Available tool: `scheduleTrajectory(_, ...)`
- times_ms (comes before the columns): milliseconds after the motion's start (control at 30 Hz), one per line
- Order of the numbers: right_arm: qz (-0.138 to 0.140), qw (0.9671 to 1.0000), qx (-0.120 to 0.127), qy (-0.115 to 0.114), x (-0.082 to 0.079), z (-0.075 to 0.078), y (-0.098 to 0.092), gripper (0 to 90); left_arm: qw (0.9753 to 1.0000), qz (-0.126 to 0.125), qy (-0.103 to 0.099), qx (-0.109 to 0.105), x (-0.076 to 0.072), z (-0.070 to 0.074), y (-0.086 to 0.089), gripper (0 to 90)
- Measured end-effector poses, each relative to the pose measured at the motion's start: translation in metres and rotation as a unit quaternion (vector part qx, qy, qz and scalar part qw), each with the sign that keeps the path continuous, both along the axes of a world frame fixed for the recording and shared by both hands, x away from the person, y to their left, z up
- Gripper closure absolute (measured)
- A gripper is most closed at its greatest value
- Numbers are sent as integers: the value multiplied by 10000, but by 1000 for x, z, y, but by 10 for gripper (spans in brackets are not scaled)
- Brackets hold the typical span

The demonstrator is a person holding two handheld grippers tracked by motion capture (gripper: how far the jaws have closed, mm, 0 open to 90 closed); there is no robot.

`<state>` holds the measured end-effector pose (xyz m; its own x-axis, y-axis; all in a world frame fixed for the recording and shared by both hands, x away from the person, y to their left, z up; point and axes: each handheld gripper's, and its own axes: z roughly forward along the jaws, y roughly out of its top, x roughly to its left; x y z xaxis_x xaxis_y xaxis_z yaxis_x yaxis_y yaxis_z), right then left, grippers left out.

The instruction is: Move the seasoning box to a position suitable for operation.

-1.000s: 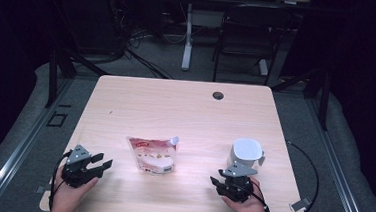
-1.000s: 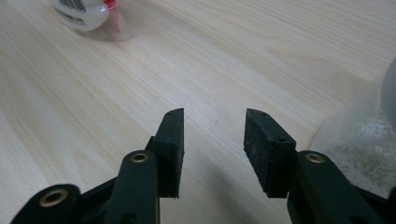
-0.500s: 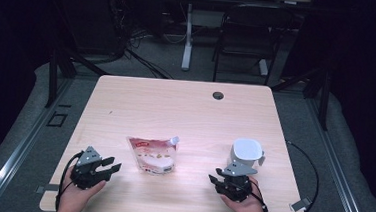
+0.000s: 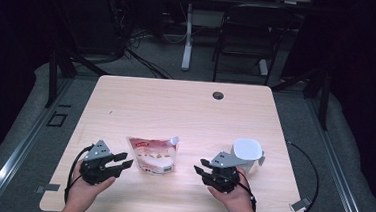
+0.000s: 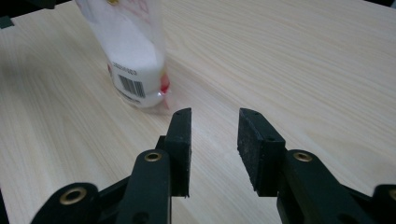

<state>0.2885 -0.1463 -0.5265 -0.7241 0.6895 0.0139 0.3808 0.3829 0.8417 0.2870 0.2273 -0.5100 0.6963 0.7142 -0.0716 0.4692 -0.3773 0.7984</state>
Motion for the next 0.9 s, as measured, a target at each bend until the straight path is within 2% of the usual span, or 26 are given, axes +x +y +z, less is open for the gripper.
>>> scheduleTrajectory(33, 41, 10000, -44, -33, 0, 2, 4, 649, 10000, -35, -73, 17, 0, 6, -3, 632)
scheduleTrajectory(100, 125, 9998, -101, -115, 1, 6, 10, 643, 9999, -80, -76, -3, 0, 10, -4, 632)
scheduleTrajectory(133, 165, 9997, -84, -149, 2, 8, 13, 640, 9998, -133, -89, -94, 1, 16, -7, 632)
scheduleTrajectory(200, 215, 9997, -20, -148, 5, 12, 19, 633, 9998, -182, -58, -90, 3, 21, -9, 627)
scheduleTrajectory(300, 283, 9995, 127, -112, 11, 15, 27, 615, 9998, -134, -128, 27, 6, 22, -13, 608)
scheduleTrajectory(500, 444, 9988, 204, -11, 20, 18, 42, 614, 9997, -221, -99, 42, 9, 24, -17, 636)
scheduleTrajectory(533, 552, 9982, 238, -26, 22, 20, 47, 603, 9996, -279, -53, -33, 11, 25, -19, 647)
scheduleTrajectory(667, 629, 9973, 372, -31, 26, 25, 57, 572, 9995, -299, -84, 51, 12, 27, -23, 676)
scheduleTrajectory(767, 702, 9965, 440, -88, 27, 27, 62, 578, 9995, -308, -43, 40, 14, 28, -23, 695)
scheduleTrajectory(900, 663, 9971, 366, -116, 30, 29, 65, 631, 9995, -311, -49, 70, 15, 28, -22, 714)
